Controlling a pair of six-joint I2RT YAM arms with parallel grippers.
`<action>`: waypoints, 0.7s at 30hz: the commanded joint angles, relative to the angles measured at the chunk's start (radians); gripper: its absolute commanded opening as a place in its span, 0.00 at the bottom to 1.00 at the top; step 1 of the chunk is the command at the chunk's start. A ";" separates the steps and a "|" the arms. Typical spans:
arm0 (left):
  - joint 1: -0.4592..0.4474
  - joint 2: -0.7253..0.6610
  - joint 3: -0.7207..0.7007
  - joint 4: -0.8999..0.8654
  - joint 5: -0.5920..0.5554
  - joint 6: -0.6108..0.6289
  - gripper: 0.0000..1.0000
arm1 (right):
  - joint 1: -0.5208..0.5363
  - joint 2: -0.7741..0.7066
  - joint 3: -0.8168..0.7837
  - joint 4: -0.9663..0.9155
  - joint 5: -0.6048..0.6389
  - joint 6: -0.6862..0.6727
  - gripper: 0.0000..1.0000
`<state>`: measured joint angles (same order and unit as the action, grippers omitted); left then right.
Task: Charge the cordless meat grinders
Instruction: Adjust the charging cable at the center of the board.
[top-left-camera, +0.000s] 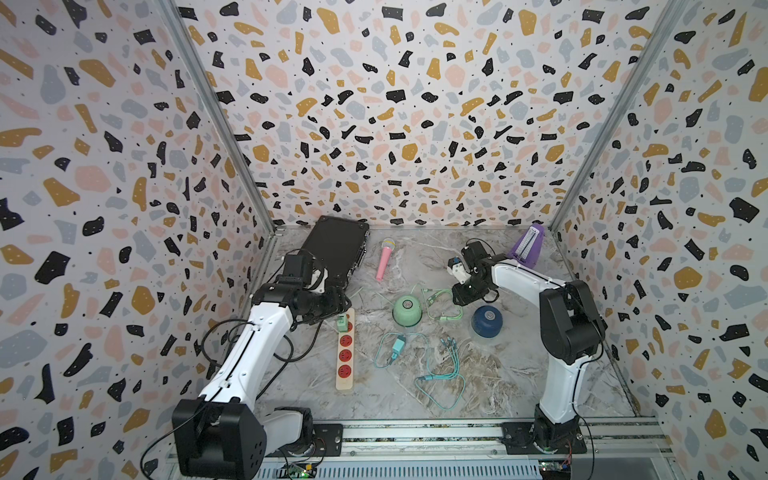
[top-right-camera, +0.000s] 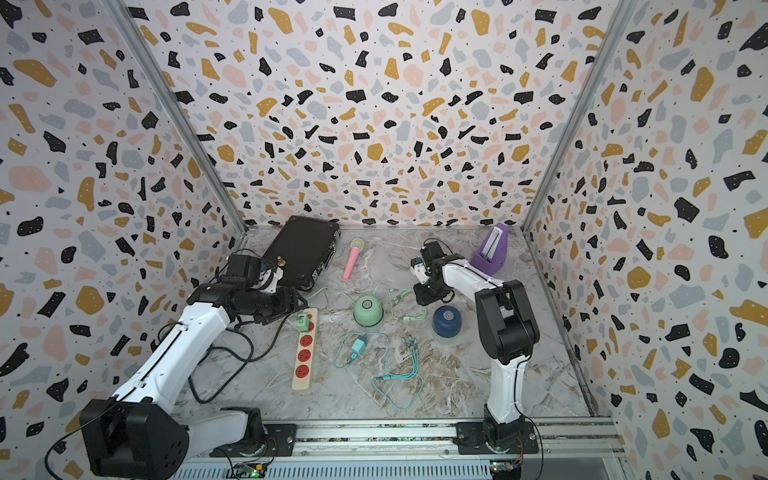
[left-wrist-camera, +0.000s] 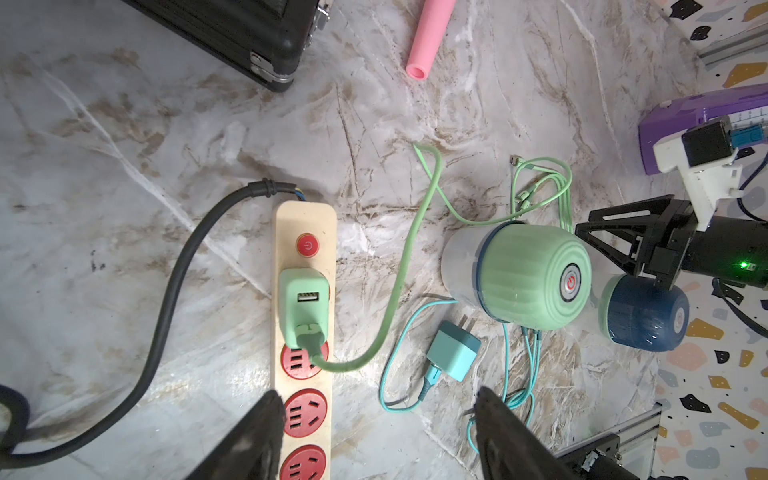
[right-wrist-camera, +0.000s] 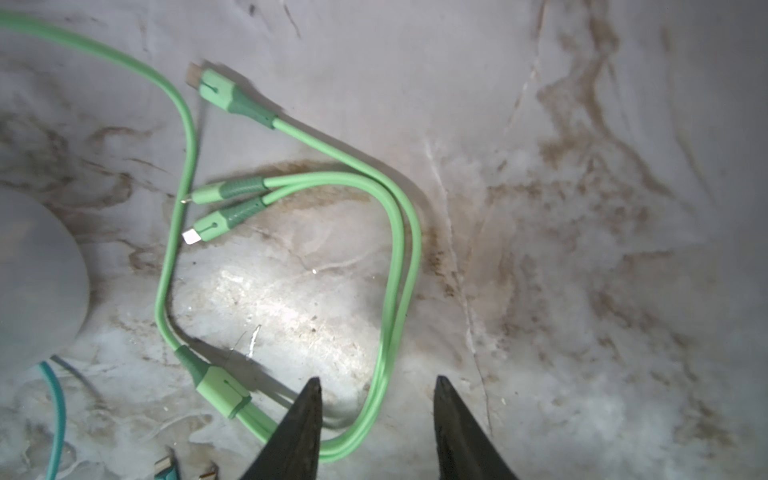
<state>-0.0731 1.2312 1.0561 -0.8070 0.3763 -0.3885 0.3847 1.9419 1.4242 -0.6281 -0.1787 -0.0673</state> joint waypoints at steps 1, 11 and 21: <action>0.006 0.002 0.036 0.010 0.026 0.017 0.71 | 0.002 -0.004 0.094 0.004 -0.057 -0.059 0.48; 0.006 0.016 0.051 0.024 0.050 -0.001 0.71 | 0.020 0.149 0.211 0.110 -0.118 -0.136 0.48; 0.006 -0.016 0.028 0.010 0.038 -0.015 0.71 | 0.084 0.229 0.205 0.118 -0.037 -0.212 0.46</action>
<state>-0.0731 1.2381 1.0779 -0.8001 0.4103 -0.3931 0.4473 2.1723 1.6169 -0.4950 -0.2676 -0.2398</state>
